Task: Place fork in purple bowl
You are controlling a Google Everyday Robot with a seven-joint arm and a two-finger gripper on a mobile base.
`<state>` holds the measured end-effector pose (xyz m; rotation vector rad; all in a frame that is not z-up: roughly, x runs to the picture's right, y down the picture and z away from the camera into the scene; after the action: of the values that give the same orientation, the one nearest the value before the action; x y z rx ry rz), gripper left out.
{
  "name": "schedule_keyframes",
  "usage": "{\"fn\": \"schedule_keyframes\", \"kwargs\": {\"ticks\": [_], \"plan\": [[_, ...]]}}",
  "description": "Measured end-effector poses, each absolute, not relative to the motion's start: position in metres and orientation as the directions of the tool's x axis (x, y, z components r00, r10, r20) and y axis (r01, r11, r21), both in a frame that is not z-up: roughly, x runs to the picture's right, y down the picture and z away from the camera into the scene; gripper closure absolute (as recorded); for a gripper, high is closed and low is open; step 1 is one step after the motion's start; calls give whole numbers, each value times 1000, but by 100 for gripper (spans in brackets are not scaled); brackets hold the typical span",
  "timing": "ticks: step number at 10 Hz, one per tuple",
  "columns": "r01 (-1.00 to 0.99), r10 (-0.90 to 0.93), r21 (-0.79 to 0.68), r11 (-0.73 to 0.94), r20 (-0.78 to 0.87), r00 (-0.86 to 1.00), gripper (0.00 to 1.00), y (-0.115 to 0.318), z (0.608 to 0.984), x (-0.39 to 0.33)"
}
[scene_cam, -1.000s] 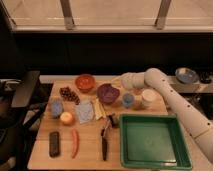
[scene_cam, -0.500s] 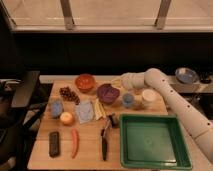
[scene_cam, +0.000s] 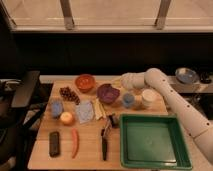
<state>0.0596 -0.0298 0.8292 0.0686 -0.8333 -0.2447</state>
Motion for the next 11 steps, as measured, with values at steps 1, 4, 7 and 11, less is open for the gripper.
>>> {"fn": "schedule_keyframes", "kwargs": {"ticks": [1, 4, 7, 11], "plan": [[195, -248, 159, 968, 725, 642, 85, -29, 830, 57], [208, -260, 164, 964, 730, 632, 73, -28, 831, 53], [216, -264, 162, 963, 729, 631, 42, -27, 832, 51], [221, -268, 161, 962, 726, 634, 20, -25, 833, 51]]}}
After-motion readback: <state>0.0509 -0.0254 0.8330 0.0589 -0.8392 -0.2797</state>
